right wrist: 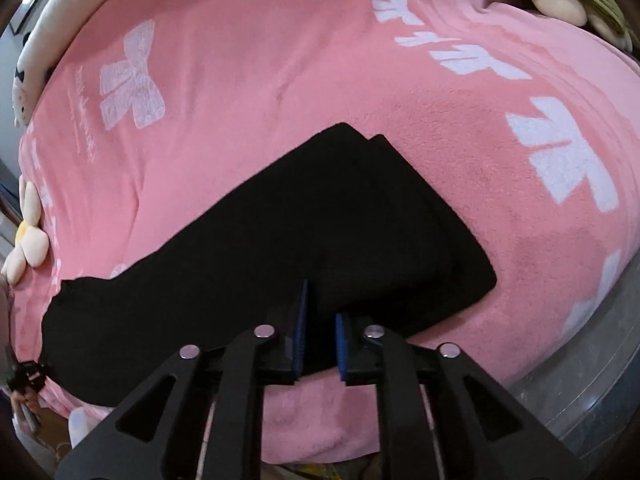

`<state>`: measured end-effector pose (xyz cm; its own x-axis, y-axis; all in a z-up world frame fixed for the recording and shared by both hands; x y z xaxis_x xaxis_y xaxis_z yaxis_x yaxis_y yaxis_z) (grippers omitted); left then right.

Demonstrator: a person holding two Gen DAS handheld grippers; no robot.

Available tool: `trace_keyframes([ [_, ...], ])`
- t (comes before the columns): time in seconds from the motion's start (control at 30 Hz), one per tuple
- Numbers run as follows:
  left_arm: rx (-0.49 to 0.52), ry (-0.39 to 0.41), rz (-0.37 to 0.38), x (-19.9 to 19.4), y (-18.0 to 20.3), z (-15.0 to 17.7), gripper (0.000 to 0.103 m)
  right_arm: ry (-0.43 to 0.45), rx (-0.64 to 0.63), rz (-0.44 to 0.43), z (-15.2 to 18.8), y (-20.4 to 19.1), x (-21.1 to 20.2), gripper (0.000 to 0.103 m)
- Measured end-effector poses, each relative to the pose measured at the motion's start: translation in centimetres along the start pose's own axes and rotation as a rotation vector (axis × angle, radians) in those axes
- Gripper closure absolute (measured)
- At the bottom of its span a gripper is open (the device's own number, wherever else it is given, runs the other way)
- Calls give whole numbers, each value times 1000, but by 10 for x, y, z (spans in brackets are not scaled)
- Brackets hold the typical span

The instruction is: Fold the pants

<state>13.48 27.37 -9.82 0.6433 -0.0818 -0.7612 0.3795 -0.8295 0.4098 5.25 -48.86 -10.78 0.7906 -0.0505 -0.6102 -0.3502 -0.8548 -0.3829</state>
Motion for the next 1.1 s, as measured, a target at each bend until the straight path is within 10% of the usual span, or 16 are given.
trace_keyframes([
  [0.13,-5,34,7,-4,4,-2,76,31,88,-31,-15,3,6,56],
  [0.23,-42,51,18,-1,5,-6,76,38,70,-30,-25,-5,15,99],
  [0.47,3,89,-8,5,17,-19,77,305,-95,-149,-102,-72,-46,99],
  [0.63,-11,96,-2,14,10,-10,76,41,-47,99,-38,21,21,96],
  [0.73,7,92,-6,13,12,-10,76,89,35,88,-29,32,10,83],
  [0.9,-62,93,17,3,3,-17,70,262,-142,352,-42,1,-46,66],
  [1.1,-170,144,49,-9,-17,-26,63,36,-327,-290,1,-221,-19,60],
])
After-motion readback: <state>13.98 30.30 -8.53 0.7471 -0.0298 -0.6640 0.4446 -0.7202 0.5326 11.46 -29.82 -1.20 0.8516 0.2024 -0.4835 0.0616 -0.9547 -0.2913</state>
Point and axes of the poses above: each gripper's, at about its wrist camera, not at the fingertips, and x roughly the way its jaws point, y to its right, z to its underside, the point moved 7 cm from there along x, roughly the way its jaws point, and after that the axes turned 12 degrees about y, right-handed, at the moved point
